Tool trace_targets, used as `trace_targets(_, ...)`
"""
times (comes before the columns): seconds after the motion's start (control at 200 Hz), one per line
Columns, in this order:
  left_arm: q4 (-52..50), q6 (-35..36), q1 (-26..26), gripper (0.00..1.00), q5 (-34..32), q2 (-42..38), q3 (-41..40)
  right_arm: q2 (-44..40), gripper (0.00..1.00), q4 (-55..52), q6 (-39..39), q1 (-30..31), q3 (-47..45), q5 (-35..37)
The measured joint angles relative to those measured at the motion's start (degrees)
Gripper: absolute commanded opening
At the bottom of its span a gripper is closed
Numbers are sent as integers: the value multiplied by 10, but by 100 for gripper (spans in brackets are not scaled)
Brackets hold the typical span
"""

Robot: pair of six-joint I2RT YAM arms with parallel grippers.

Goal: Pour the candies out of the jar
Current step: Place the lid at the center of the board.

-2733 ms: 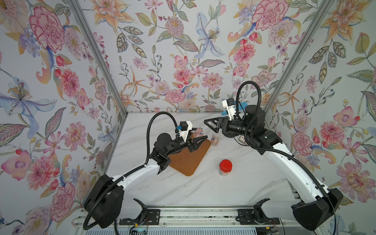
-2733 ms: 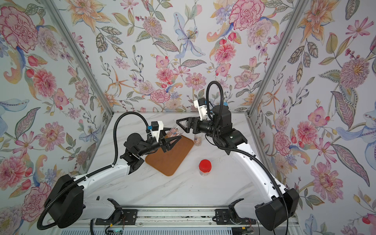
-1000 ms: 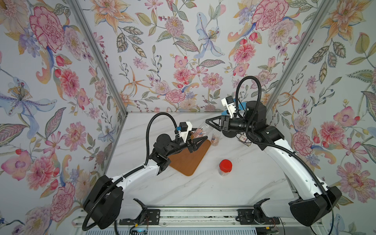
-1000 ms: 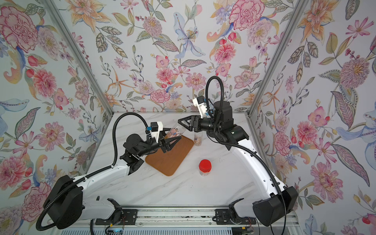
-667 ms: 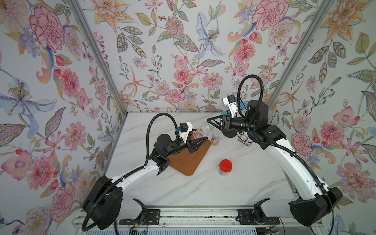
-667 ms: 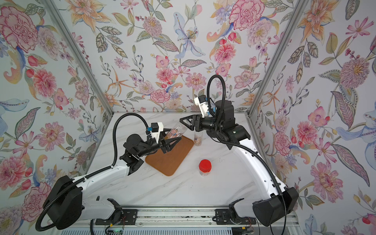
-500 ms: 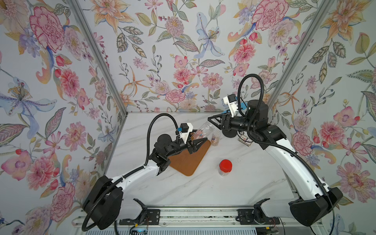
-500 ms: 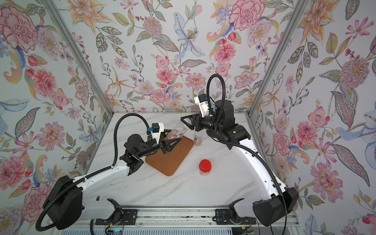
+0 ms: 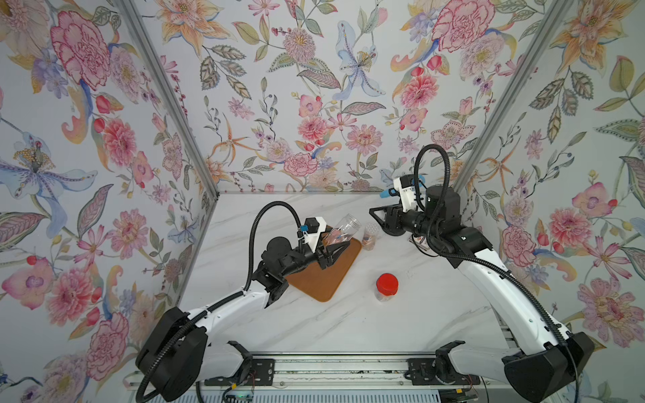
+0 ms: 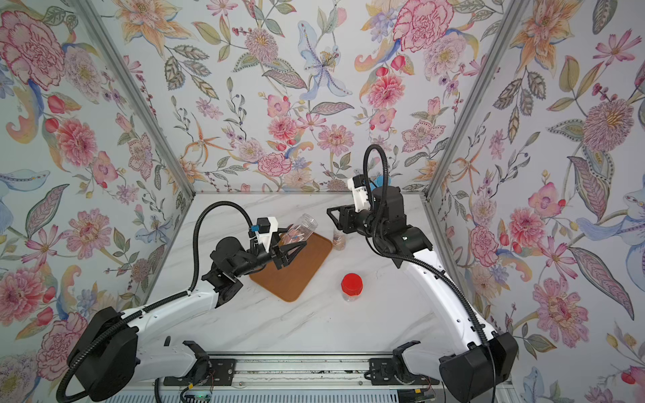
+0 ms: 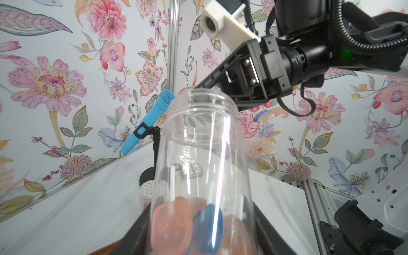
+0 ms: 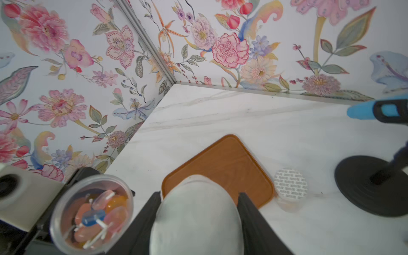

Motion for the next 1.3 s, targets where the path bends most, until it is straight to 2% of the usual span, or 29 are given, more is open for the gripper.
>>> trace_targets(0.15,0,0,17,0,-40,-28,-38,-40,50,9,4,-11,-128,89)
trace_targets(0.315,3,0,29,0,-80,-45,-72,-71,50,51,42,-21,-283,172)
trace_targets(0.5,4,-1,30,0,-101,-46,-94,-44,51,128,102,-42,-394,224)
trace_targets(0.746,5,-3,30,0,-116,-46,-118,75,51,231,132,-49,-399,259)
trace_targets(0.911,4,-3,30,0,-120,-48,-121,129,59,262,137,-50,-380,278)
trace_targets(0.996,2,-3,30,0,-127,-55,-125,150,66,270,142,-52,-367,283)
trace_targets(1.221,-15,-2,31,0,-136,-78,-137,162,99,250,142,-57,-334,291)
trace_targets(1.296,-28,-2,31,0,-141,-83,-138,159,100,227,143,-58,-315,295)
